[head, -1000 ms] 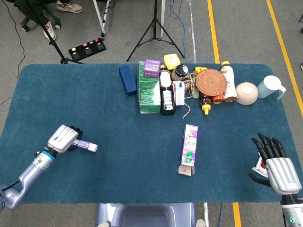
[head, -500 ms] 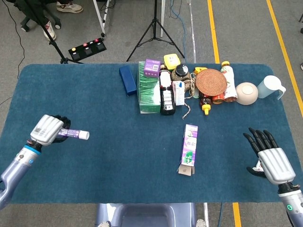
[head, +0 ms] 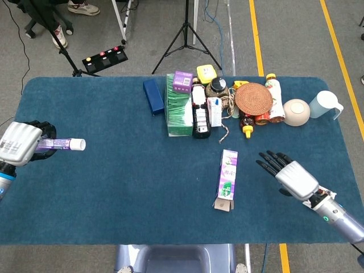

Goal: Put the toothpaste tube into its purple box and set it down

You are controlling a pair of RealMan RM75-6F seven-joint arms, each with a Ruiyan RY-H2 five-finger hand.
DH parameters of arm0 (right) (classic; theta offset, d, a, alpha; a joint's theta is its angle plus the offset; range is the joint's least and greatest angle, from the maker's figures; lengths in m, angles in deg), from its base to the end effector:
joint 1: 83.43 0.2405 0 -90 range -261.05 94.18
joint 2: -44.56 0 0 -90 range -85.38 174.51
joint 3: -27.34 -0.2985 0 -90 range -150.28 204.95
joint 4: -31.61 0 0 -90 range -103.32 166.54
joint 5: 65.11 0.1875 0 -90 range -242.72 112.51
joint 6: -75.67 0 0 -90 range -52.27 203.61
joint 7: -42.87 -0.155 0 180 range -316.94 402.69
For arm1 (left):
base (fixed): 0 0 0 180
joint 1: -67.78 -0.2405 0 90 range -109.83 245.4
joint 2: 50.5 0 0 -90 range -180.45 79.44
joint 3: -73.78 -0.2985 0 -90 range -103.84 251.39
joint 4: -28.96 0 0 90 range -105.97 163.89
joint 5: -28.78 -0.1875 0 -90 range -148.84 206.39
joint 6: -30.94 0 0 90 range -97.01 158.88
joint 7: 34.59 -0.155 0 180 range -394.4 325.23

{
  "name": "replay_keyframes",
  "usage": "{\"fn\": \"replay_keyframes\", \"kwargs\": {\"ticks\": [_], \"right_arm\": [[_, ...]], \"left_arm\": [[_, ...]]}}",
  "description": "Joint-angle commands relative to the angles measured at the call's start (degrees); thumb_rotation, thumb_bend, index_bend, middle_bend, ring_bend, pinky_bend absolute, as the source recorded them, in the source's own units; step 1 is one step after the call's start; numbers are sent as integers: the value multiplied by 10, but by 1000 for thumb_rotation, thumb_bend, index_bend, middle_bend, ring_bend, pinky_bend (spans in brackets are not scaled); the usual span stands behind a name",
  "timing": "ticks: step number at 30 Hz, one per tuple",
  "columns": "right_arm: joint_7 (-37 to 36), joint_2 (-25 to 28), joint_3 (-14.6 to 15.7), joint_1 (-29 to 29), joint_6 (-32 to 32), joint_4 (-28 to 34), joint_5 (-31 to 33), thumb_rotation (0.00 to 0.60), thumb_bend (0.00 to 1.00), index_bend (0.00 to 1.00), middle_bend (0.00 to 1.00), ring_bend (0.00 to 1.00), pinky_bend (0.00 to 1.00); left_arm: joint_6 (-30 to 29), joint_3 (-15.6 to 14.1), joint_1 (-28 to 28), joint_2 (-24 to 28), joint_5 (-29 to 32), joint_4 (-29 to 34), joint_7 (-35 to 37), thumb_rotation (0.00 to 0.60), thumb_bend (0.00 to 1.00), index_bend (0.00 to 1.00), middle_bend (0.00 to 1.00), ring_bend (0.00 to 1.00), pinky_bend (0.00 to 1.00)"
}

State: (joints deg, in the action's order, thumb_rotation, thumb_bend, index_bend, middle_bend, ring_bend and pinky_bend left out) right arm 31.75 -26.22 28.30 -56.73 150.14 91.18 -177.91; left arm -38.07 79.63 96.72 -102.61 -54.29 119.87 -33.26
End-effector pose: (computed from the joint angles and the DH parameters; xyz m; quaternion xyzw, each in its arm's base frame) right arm -0.3148 -0.3081 0.1442 0.8447 -0.1498 0.3226 0.4000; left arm -0.2566 0.3335 0.2527 -0.7093 -0.2609 -0.3730 0.5382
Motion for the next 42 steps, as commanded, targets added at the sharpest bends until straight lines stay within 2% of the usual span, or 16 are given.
{"fn": "replay_keyframes", "kwargs": {"ticks": [1, 6, 11, 16, 24, 29, 35, 39, 42], "right_arm": [[-47, -67, 20, 38, 22, -74, -30, 600, 0, 5, 32, 29, 195], [-59, -94, 33, 48, 28, -93, -31, 600, 0, 0, 30, 29, 199], [-49, -106, 43, 60, 37, -72, -35, 600, 0, 0, 30, 29, 204], [-5, -122, 49, 81, 2, -55, -32, 600, 0, 0, 30, 29, 206], [17, -153, 54, 96, -30, -21, -11, 600, 0, 0, 30, 29, 207], [51, -183, 30, 113, -69, 11, 24, 600, 0, 0, 30, 29, 210], [95, -215, -24, 141, -130, 58, 94, 600, 0, 0, 30, 29, 209], [157, -243, -66, 155, -168, 73, 154, 600, 0, 0, 28, 28, 207], [185, -250, -83, 161, -193, 82, 190, 600, 0, 0, 25, 28, 203]], "left_arm": [[-2, 4, -3, 4, 2, 2, 4, 600, 318, 693, 530, 519, 675], [2, 4, -4, 2, 2, -2, 10, 600, 318, 694, 531, 519, 675], [7, 5, -4, -2, -1, -9, 14, 600, 318, 694, 531, 519, 675], [8, 5, -4, -6, -5, -15, 18, 600, 318, 694, 531, 519, 675], [-1, 3, -10, -15, -16, -25, 8, 600, 319, 702, 535, 519, 675], [0, 2, -11, -14, -19, -31, 22, 600, 318, 702, 535, 519, 675], [1, 2, -13, -15, -20, -40, 34, 600, 318, 702, 535, 519, 675], [8, 3, -12, -20, -16, -50, 42, 600, 319, 701, 535, 519, 675], [9, 4, -11, -23, -16, -55, 46, 600, 318, 702, 535, 519, 675]]}}
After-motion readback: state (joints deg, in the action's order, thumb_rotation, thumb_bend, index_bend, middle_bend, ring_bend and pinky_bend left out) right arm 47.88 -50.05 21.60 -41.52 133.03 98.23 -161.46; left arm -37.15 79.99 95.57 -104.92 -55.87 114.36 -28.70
